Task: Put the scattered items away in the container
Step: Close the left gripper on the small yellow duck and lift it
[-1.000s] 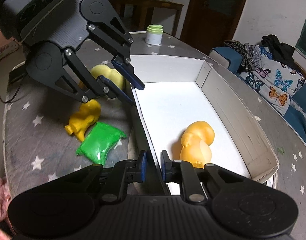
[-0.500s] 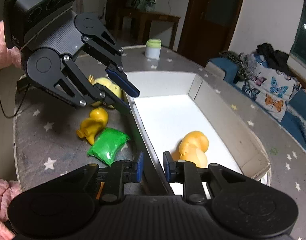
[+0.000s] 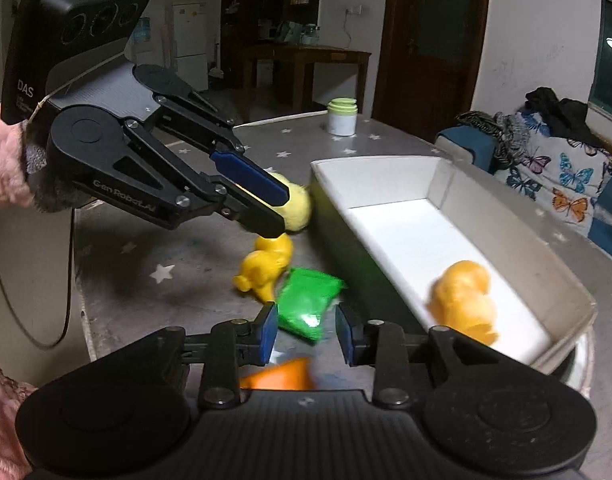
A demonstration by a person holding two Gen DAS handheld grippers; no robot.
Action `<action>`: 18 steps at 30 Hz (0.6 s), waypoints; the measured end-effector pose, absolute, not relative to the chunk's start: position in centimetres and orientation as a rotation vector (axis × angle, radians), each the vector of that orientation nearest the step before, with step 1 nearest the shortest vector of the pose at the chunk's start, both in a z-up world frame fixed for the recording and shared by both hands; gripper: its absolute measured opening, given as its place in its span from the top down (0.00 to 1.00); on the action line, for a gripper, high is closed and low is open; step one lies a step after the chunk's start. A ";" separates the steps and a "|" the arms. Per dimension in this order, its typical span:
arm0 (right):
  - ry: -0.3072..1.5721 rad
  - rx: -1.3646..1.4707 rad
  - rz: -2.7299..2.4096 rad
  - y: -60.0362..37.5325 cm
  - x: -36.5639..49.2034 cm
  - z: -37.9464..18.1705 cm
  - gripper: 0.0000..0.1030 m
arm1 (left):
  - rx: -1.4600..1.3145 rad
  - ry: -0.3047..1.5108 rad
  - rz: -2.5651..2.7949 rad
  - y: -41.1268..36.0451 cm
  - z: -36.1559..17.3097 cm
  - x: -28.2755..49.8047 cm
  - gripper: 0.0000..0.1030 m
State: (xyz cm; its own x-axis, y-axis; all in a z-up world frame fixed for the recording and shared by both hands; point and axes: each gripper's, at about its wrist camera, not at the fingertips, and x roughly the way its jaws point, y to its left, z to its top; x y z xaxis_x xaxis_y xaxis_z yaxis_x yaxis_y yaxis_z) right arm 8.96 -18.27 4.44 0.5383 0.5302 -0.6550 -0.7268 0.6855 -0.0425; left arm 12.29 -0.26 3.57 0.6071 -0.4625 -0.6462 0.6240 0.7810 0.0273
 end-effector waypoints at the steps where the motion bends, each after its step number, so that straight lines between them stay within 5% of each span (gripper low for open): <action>1: 0.660 -0.324 0.765 -17.9 9.0 4.2 0.67 | 0.225 0.691 -0.611 0.1 3.3 12.4 0.75; 18: 0.696 -0.246 0.720 -12.3 10.8 0.9 0.59 | -0.319 0.859 -0.400 6.6 1.1 13.5 0.73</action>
